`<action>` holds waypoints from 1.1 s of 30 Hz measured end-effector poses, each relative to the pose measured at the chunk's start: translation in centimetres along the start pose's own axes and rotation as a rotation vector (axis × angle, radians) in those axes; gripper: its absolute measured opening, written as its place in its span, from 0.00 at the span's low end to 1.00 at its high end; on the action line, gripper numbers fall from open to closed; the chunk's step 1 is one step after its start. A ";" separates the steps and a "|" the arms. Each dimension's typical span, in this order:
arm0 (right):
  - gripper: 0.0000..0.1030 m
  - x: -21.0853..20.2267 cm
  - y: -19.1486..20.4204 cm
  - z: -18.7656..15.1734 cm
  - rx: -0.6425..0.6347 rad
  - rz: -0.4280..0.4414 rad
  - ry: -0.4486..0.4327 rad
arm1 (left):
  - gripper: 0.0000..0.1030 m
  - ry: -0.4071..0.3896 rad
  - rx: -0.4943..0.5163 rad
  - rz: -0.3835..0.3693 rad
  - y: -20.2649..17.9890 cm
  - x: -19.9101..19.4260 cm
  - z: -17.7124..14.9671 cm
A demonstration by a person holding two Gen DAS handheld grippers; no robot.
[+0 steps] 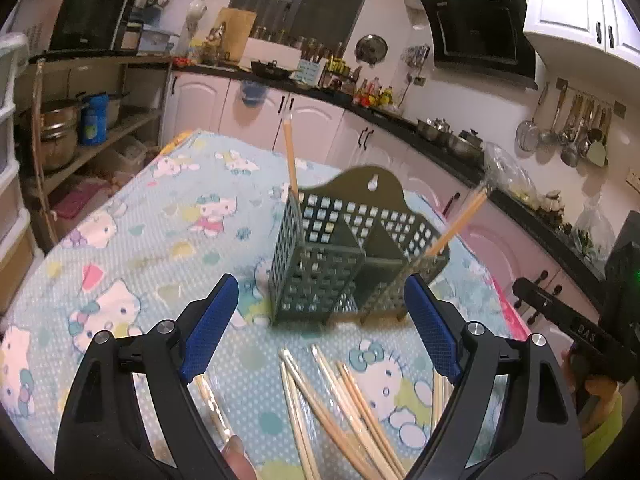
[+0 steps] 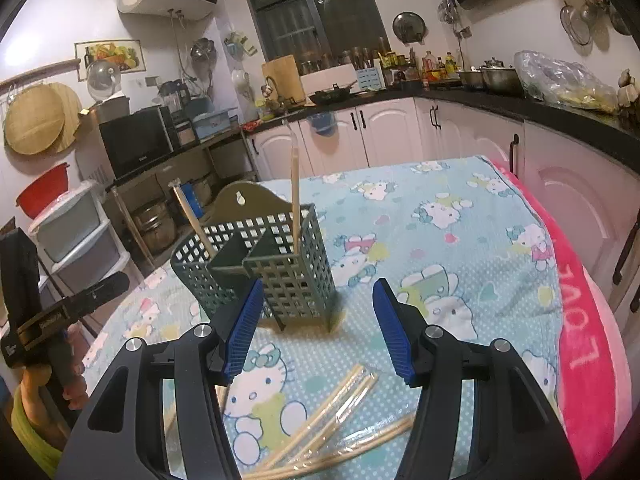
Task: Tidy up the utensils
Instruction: 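Move both grippers back to the chopstick pile and grasp one chopstick each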
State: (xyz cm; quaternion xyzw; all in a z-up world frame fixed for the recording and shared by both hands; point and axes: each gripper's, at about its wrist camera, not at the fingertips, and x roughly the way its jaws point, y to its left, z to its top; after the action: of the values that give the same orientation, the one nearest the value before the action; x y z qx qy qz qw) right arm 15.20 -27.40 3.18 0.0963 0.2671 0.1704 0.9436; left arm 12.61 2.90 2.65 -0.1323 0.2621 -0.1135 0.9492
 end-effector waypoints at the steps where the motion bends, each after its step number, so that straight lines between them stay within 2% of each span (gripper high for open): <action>1: 0.53 0.0 0.0 -0.2 -0.001 -0.001 0.006 | 0.74 0.009 -0.002 -0.002 0.0 0.0 -0.3; 4: 0.53 0.0 -0.1 -0.7 0.002 -0.002 0.027 | 0.73 0.037 -0.011 -0.011 0.2 0.1 -1.2; 7: 0.53 0.2 -0.2 -1.4 0.001 -0.004 0.049 | 0.67 0.064 -0.013 -0.016 0.2 0.3 -1.9; 19: 0.53 0.2 -1.0 -4.0 0.023 -0.023 0.115 | 0.40 0.225 -0.072 -0.073 0.5 2.0 -5.6; 21: 0.53 0.3 -1.2 -4.5 0.027 -0.029 0.125 | 0.30 0.248 -0.080 -0.084 0.5 2.2 -6.1; 27: 0.53 0.2 -1.8 -5.5 0.042 -0.043 0.148 | 0.20 0.327 -0.111 -0.094 0.6 3.3 -7.6; 33: 0.53 0.3 -2.8 -6.2 0.061 -0.062 0.171 | 0.20 0.361 -0.116 -0.061 0.6 4.5 -7.7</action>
State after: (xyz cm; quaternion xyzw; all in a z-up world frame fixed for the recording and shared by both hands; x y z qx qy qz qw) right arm 12.92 -29.26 -2.90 0.1019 0.3548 0.1403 0.9187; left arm 12.39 0.68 -5.99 -0.1723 0.4303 -0.1486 0.8736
